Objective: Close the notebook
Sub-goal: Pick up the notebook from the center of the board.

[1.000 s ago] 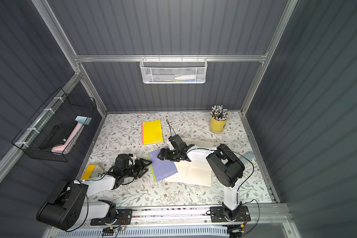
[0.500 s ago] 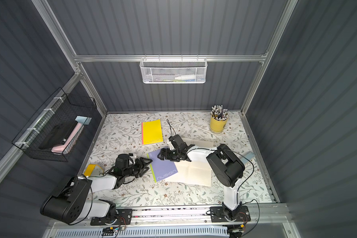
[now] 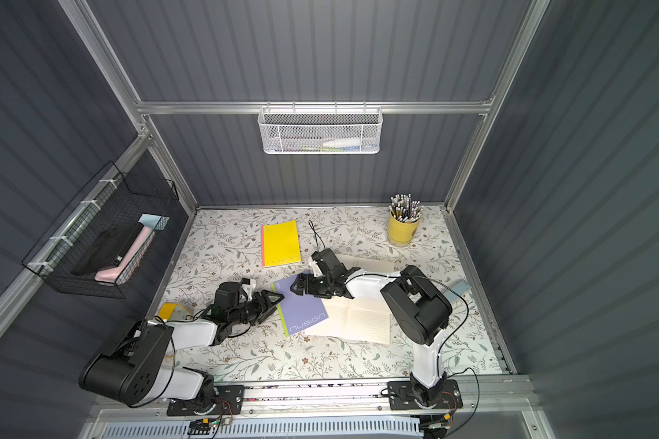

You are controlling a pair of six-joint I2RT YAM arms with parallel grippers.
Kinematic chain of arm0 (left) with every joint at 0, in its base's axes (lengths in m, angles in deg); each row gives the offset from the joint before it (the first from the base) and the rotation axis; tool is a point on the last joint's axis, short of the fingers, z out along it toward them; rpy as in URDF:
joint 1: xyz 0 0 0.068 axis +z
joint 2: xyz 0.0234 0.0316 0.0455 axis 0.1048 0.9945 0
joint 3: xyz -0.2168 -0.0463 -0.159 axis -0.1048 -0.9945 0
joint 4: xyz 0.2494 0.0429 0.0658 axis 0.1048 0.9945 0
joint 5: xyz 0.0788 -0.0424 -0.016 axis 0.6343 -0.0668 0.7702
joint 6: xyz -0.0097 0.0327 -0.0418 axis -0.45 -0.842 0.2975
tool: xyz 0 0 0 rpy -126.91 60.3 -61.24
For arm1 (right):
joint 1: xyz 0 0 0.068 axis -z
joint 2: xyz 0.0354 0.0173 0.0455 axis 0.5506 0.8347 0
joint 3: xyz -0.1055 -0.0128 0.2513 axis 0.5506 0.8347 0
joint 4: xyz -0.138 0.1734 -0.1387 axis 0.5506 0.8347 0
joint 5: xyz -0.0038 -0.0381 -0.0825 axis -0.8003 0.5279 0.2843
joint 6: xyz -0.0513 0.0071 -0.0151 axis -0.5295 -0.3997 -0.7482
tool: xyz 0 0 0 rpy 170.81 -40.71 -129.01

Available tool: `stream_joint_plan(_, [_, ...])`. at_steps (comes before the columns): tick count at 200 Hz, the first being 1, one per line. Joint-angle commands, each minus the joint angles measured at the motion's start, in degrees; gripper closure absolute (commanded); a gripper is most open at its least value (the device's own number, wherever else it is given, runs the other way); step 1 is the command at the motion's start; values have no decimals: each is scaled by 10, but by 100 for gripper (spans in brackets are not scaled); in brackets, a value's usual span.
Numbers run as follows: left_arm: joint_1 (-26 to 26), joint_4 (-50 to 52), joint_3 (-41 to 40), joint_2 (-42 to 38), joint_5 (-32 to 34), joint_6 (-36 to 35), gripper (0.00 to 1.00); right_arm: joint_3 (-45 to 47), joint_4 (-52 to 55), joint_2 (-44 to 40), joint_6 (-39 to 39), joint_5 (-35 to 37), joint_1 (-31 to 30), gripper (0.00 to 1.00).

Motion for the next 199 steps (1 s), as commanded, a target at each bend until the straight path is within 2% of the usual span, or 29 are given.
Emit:
stream_joint_plan(1, [4,20,-16,7,-13,-54,35,15,21,25,7,-8,1,9])
stream_joint_plan(29, [4,-40,-21,40,-32,-36,34,17,18,26,9,-8,0,9])
stream_joint_plan(74, [4,-193,-29,116,-63,37,34,24,10,28,14,-9,0,9])
stream_joint_plan(110, [4,-224,-23,107,-75,44,34,32,-11,38,23,-15,-1,9])
stream_joint_plan(145, [4,-132,7,46,-73,5,34,33,-17,43,27,-19,-2,9])
stream_joint_plan(179, [4,95,62,2,-29,-79,34,20,7,34,13,-5,-1,10])
stream_joint_plan(199, [4,118,64,3,-25,-76,34,6,35,23,-2,12,-1,10])
